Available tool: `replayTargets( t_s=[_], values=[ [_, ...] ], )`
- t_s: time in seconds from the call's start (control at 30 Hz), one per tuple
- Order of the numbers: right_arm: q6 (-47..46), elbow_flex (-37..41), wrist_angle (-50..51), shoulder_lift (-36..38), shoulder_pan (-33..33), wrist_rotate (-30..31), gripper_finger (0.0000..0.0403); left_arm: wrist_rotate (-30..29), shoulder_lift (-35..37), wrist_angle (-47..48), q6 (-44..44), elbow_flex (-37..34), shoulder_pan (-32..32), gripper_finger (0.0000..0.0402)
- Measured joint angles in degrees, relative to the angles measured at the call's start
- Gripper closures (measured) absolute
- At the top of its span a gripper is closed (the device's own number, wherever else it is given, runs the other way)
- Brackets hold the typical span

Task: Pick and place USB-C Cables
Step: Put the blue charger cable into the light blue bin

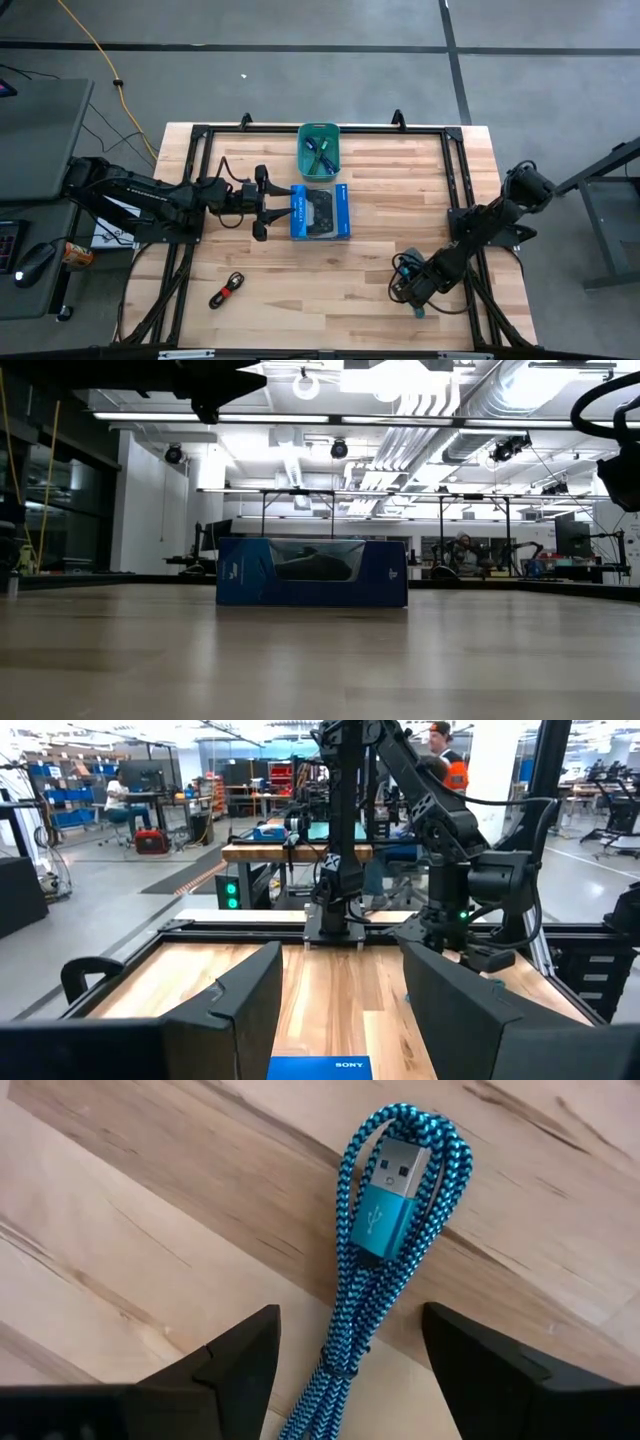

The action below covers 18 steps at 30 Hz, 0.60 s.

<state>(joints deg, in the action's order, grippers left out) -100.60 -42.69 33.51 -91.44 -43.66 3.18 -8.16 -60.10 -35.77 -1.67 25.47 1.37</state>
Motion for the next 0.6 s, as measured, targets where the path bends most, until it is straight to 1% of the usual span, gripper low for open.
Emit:
replayTargets(
  t_s=[0.13,0.27,0.37,0.6],
  values=[
    [0.4,0.1,0.0,0.0,0.0,-0.1,0.0167,0.0,0.0,0.0,0.0,0.0,0.0,0.0213],
    [0.4,0.1,0.5,0.0,0.0,0.1,0.0198,0.0,0.0,0.0,0.0,0.0,0.0,0.0213],
    [0.4,0.2,1.1,0.0,0.0,0.2,0.0238,0.0,0.0,0.0,0.0,0.0,0.0,0.0213],
    [0.5,0.3,3.3,0.0,0.0,0.0,0.0358,0.0,0.0,0.5,0.0,0.0,0.0,0.0213]
  ],
)
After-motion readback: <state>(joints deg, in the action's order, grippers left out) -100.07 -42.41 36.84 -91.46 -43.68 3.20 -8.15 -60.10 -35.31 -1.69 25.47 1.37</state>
